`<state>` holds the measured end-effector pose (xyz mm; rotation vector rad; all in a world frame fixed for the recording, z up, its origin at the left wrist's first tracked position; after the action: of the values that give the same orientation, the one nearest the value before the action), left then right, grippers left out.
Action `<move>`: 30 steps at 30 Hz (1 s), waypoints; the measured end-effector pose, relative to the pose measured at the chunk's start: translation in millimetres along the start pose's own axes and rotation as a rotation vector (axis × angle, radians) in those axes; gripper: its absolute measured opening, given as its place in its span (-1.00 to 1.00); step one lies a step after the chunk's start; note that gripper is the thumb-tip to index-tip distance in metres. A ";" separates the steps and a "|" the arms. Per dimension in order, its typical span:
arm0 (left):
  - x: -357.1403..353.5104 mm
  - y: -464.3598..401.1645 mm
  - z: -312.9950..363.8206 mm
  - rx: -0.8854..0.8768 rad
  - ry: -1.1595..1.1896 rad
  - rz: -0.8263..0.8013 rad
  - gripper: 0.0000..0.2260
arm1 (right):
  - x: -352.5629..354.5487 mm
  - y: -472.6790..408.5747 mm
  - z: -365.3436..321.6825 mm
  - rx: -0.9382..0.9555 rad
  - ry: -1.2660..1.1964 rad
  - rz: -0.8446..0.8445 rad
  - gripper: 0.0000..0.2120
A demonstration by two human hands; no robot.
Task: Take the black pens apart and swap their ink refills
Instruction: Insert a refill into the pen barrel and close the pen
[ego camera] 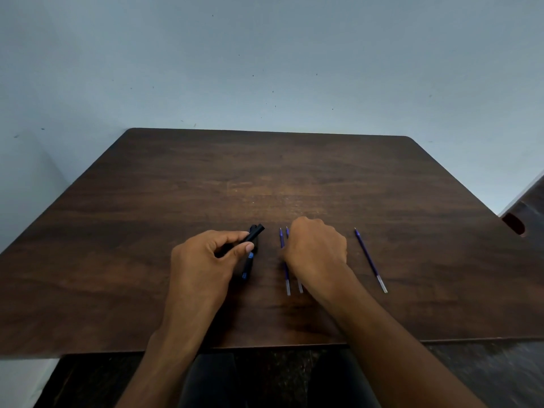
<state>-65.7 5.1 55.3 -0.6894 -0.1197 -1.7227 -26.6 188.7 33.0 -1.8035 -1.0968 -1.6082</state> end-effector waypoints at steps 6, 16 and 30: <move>2.1 1.0 -1.1 0.000 -0.002 0.002 -0.80 | 2.0 0.8 -1.5 0.022 -0.034 -0.011 -0.73; -2.3 6.9 -1.6 -0.005 0.035 -0.052 -0.81 | 38.8 12.0 28.9 0.120 -1.129 0.183 -0.82; -1.5 8.8 0.5 -0.013 0.055 -0.062 -0.80 | 42.3 15.1 29.9 0.170 -1.496 0.367 -0.80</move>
<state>-57.4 4.1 52.5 -0.6535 -0.0921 -1.8015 2.4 214.2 70.5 -2.7909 -1.1740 0.2920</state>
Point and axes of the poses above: each hand's wrist, its own y-axis away from the middle knuckle, its own x-axis out of the back of the hand, z = x × y, the point moved 8 cm from there along -y, towards the middle knuckle, and after that the axes turned 3 degrees about x, right-handed, at the moved point
